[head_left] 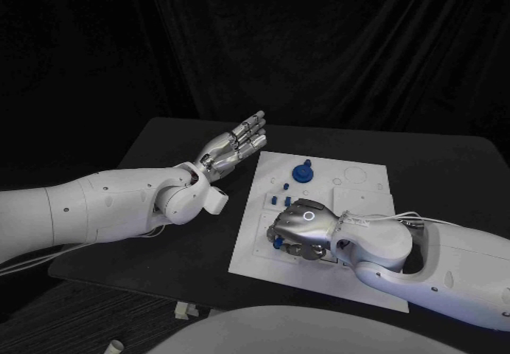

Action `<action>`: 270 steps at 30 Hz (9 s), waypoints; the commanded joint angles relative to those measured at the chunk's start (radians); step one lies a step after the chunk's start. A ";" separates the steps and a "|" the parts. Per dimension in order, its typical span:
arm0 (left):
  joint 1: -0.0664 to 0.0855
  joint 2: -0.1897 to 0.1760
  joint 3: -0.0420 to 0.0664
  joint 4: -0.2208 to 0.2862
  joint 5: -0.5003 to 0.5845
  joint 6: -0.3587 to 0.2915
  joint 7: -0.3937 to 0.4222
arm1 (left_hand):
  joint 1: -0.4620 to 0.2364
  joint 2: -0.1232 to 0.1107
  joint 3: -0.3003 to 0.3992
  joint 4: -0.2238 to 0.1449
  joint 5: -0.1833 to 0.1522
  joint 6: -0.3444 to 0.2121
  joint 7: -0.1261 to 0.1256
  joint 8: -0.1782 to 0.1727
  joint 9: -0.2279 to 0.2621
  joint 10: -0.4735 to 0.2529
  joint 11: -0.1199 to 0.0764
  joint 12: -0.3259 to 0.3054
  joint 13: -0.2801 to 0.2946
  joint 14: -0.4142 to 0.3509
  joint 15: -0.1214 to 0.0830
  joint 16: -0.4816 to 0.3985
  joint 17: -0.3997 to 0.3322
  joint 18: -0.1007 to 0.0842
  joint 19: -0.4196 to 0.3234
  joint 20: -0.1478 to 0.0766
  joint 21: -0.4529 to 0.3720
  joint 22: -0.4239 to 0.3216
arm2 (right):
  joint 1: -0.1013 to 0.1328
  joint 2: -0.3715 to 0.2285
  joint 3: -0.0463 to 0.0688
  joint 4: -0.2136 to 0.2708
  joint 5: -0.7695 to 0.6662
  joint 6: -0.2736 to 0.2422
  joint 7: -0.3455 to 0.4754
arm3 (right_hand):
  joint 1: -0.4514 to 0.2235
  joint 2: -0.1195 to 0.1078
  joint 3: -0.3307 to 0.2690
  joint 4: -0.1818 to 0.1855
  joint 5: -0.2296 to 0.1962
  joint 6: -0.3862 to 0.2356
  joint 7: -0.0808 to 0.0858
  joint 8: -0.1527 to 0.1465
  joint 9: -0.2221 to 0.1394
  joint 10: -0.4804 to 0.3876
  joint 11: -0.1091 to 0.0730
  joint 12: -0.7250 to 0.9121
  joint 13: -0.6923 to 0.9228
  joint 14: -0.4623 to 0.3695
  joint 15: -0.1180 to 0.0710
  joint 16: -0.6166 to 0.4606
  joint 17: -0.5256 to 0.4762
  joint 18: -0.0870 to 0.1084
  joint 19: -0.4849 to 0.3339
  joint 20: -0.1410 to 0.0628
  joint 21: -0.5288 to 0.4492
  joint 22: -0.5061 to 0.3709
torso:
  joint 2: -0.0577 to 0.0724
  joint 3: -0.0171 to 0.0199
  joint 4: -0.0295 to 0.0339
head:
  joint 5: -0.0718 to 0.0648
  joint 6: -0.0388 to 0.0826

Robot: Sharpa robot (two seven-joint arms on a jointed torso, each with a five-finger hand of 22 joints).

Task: Assemble the parts on the task board

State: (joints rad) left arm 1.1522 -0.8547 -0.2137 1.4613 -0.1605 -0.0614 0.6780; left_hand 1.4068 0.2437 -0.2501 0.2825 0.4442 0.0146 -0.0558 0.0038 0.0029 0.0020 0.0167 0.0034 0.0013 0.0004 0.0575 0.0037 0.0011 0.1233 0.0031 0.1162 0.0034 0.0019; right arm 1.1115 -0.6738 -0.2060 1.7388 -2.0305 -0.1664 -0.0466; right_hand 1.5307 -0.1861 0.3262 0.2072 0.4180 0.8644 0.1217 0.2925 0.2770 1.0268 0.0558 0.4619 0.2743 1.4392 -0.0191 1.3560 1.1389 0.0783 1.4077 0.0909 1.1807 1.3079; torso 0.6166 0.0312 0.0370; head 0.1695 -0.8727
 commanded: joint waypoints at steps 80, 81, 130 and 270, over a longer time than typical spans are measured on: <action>-0.001 0.008 0.001 -0.010 0.006 0.046 0.051 | -0.027 0.026 -0.013 0.010 -0.042 0.020 0.092 0.005 0.006 0.000 0.080 0.014 0.004 0.000 0.024 -0.004 -0.001 0.030 -0.002 0.048 -0.002 0.001 | 0.229 -0.330 0.000 0.039 0.598 0.402 -0.564 | -0.573 0.109 -0.212 0.081 -0.242 0.330 -0.099 0.014 -0.044 0.544 -0.099 1.109 1.296 0.132 -0.099 0.215 0.432 -0.078 0.163 -0.097 0.390 0.263 | 0.001 0.0018 0.0004 | -0.259 0.000; -0.001 0.008 0.001 -0.009 0.006 0.045 0.050 | -0.027 0.026 -0.013 0.010 -0.042 0.020 0.092 0.005 0.006 0.000 0.080 0.014 0.004 0.000 0.024 -0.004 -0.001 0.030 -0.002 0.048 -0.002 0.001 | 0.229 -0.326 0.000 0.038 0.598 0.411 -0.567 | -0.572 0.108 -0.213 0.081 -0.241 0.328 -0.098 0.010 -0.045 0.544 -0.098 1.109 1.296 0.132 -0.098 0.215 0.432 -0.078 0.163 -0.096 0.390 0.263 | 0.001 0.0017 0.0004 | -0.259 0.000; -0.002 0.017 0.001 -0.016 0.006 0.063 0.031 | 0.015 0.022 0.002 0.005 -0.008 0.024 0.091 0.006 0.007 0.000 0.102 0.020 0.005 0.000 0.041 -0.004 -0.001 0.029 0.000 0.063 -0.001 0.003 | 0.183 -0.302 0.000 0.052 0.608 0.439 -0.584 | -0.617 0.085 -0.213 0.085 -0.266 0.339 -0.097 -0.051 0.000 0.544 -0.099 1.109 1.296 0.119 -0.102 0.190 0.368 -0.075 0.158 -0.100 0.380 0.259 | 0.000 0.0019 0.0003 | -0.253 0.000; -0.008 0.033 0.001 -0.028 0.006 0.085 -0.014 | 0.075 0.002 0.029 -0.024 0.062 0.026 0.120 0.007 0.007 -0.001 0.110 0.022 0.005 0.000 0.053 -0.004 -0.001 0.027 0.001 0.073 0.001 0.004 | 0.148 -0.317 -0.001 0.083 1.092 0.166 -0.584 | -0.509 0.108 -0.146 0.051 0.159 0.168 -0.106 0.068 0.403 0.544 -0.115 1.109 1.296 0.085 -0.099 0.106 0.176 -0.034 0.093 -0.097 0.214 0.200 | 0.000 0.0013 0.0000 | -0.232 0.000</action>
State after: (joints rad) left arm 1.1456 -0.8245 -0.2139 1.4323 -0.1605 0.0139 0.6553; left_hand 1.4751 0.2465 -0.2241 0.2620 0.5015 0.0395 0.0573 0.0078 0.0088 0.0034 0.1250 0.0221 0.0051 0.0004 0.1001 0.0037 0.0012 0.1394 0.0011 0.1822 0.0034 0.0044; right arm 1.2634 -0.9936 -0.2067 1.8164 -1.0061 0.0777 -0.6200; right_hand 1.0216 -0.0841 0.1689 0.2619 0.5726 1.0415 0.0160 0.3655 0.6793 1.4646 -0.0567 1.5682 1.3075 1.4659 -0.1149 1.4651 1.3073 0.0242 1.4666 -0.0036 1.3977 1.3080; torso 0.6170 0.0328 0.0374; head -0.0603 -0.8725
